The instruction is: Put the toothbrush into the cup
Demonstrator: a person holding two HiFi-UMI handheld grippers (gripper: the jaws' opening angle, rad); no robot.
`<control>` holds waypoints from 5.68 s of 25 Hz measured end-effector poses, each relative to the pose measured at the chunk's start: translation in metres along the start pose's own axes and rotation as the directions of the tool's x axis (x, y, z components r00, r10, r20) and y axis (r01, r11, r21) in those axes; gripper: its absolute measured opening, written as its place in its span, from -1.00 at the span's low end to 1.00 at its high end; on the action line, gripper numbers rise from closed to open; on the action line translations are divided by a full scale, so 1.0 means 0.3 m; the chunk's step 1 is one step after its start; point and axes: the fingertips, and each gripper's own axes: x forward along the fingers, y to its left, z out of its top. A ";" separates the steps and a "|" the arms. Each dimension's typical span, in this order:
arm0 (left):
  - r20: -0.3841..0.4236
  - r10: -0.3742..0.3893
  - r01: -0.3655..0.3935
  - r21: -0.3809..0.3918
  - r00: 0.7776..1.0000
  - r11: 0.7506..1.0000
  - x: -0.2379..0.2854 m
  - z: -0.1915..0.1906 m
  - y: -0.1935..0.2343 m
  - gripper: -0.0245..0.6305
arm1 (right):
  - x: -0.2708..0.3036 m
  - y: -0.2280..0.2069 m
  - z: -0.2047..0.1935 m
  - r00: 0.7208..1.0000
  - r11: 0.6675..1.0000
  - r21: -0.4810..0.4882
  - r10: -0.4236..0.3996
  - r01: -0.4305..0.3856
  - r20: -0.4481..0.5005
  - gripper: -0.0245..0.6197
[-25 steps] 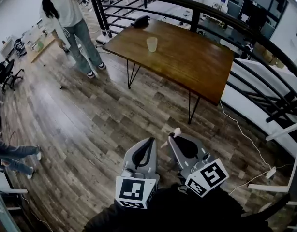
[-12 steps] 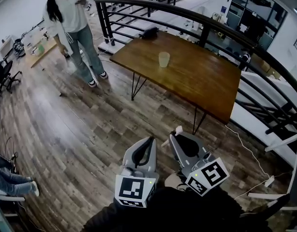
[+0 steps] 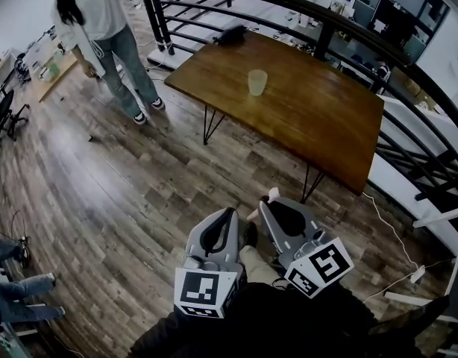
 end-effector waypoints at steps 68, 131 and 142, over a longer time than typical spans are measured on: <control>-0.061 -0.564 0.566 0.141 0.824 0.812 1.579 0.623 0.507 -0.90 | 1.068 -1.161 0.519 0.809 0.824 0.010 -0.558 0.567 0.185 -0.88; -0.125 -0.470 0.481 0.069 0.873 0.874 1.618 0.505 0.569 -0.90 | 1.086 -1.227 0.355 0.801 0.803 -0.002 -0.595 0.597 0.067 -0.92; -0.026 -0.491 0.490 0.133 0.871 0.861 1.602 0.647 0.549 -0.90 | 1.052 -1.202 0.503 0.783 0.790 -0.033 -0.600 0.612 0.165 -0.93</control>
